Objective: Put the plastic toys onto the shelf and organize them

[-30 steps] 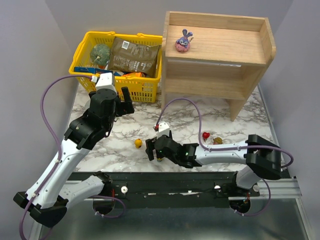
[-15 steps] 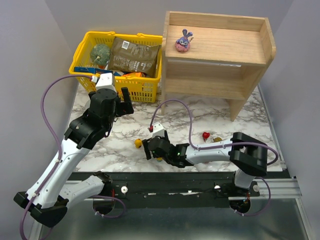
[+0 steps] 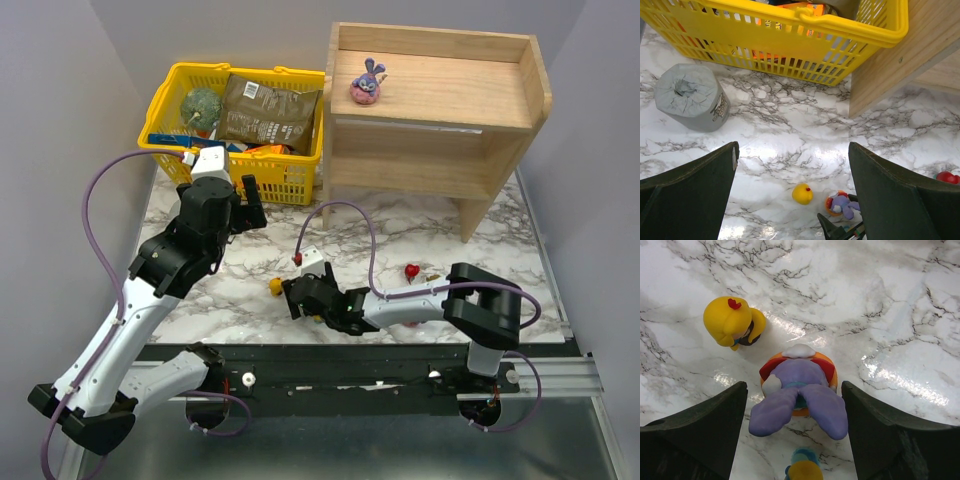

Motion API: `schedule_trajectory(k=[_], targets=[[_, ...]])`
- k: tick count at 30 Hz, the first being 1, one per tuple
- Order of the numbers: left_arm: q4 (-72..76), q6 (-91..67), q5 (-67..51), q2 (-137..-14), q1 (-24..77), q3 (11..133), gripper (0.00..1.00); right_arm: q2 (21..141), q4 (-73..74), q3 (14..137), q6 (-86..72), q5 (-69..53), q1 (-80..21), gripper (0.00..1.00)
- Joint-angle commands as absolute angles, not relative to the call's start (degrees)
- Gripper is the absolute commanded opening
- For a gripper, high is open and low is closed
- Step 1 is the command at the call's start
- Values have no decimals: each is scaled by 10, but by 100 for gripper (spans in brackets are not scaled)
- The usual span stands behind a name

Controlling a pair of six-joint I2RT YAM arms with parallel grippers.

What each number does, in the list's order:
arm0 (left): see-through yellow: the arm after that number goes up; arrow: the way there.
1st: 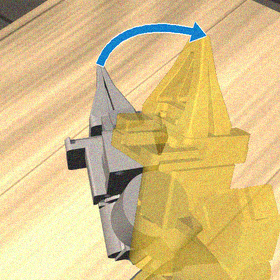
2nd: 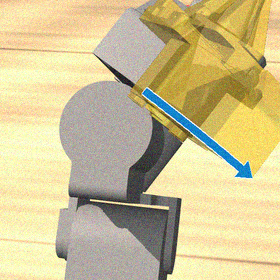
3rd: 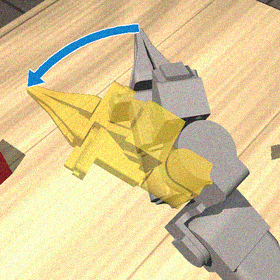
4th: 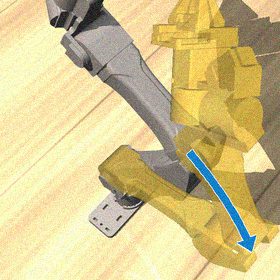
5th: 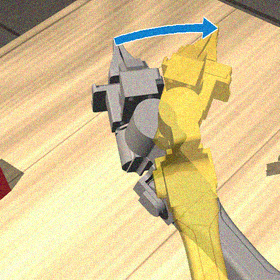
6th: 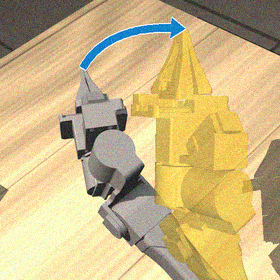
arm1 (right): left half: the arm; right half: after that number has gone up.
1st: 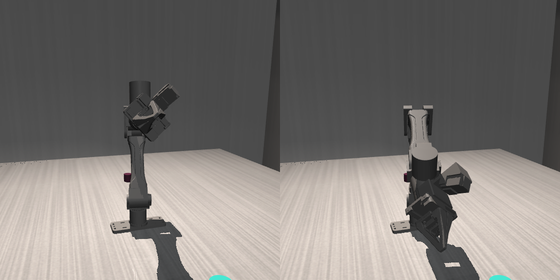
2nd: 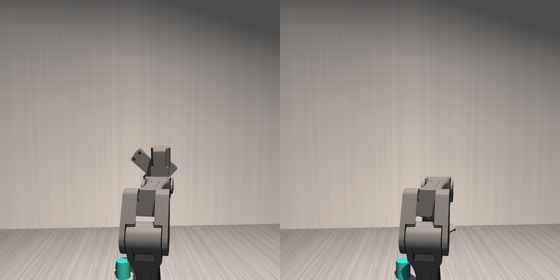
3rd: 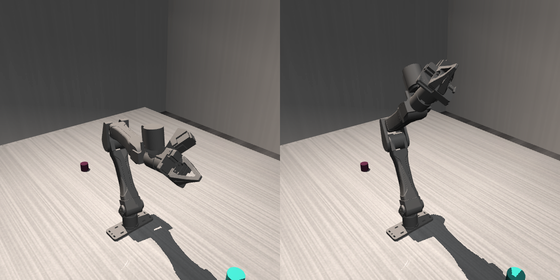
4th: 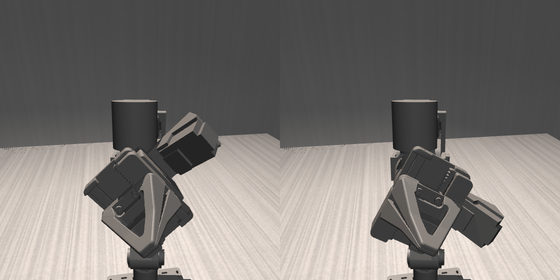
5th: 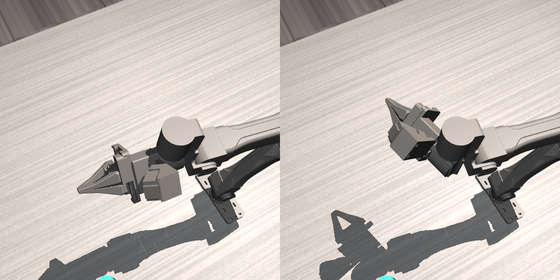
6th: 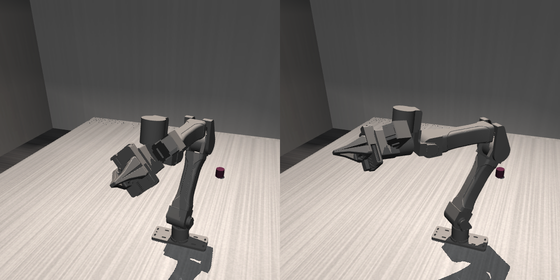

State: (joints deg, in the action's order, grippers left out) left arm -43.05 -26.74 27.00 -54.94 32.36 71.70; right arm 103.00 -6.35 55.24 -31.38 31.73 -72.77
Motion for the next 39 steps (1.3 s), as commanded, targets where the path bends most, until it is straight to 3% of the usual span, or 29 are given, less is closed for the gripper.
schedule_trajectory(k=[1,10,14,17,21,24,30,34,39], targets=[[-439,-258,258,-547,319,707,99,1048,-70,571,-316,359,-731,83],[-439,-256,254,-545,313,697,99,1064,-55,585,-324,372,-731,80],[-438,-253,252,-547,311,696,99,1058,-51,581,-332,381,-729,73],[-437,-251,251,-547,309,696,99,1053,-49,581,-334,383,-729,60],[-437,-250,250,-546,307,695,99,1034,-44,584,-330,387,-729,31],[-437,-250,250,-546,306,695,99,1020,-26,598,-328,394,-728,16],[-435,-250,248,-548,303,700,99,945,83,645,-327,407,-714,10],[-430,-250,247,-548,301,698,99,874,240,713,-341,378,-674,10],[-421,-263,243,-547,299,685,99,799,413,864,-328,370,-619,10]])
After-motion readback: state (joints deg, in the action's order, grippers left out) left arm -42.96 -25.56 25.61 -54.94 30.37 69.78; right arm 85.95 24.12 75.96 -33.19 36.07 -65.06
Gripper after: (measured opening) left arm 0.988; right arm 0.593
